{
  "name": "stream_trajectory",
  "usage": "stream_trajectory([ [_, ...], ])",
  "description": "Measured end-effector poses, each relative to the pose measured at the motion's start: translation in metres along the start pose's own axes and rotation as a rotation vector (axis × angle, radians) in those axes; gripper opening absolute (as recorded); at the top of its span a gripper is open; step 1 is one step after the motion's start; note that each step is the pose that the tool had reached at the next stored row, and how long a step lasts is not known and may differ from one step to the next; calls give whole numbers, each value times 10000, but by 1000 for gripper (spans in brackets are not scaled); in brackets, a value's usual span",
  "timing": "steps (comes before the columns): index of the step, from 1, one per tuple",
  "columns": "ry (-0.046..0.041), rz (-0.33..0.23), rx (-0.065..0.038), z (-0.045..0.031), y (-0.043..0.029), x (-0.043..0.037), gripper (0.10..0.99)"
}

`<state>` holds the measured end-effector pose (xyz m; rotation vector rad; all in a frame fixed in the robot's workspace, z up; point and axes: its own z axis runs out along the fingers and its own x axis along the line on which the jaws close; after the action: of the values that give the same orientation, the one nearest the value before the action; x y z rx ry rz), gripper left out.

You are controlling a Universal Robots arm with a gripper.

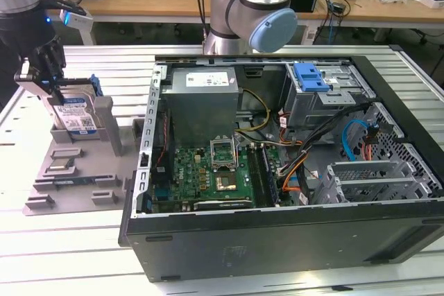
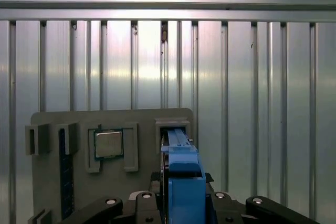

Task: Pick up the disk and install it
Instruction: 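Pick up the disk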

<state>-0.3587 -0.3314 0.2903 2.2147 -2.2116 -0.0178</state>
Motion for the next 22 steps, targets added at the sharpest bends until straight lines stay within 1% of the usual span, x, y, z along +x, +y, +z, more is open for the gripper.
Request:
stream_trajectory([
  [1, 0, 0, 1, -1, 0, 0, 365],
  [7, 0, -1, 0, -83, 1, 0, 365],
  [9, 0, -1, 1, -134, 2, -2, 365],
  [15, 0, 0, 0, -397, 6, -13, 365],
  [17, 1, 0, 0, -441, 7, -15, 365],
  [20, 0, 0, 1, -532, 8, -19, 365],
  [22, 0, 0, 1, -632, 10, -22, 365],
])
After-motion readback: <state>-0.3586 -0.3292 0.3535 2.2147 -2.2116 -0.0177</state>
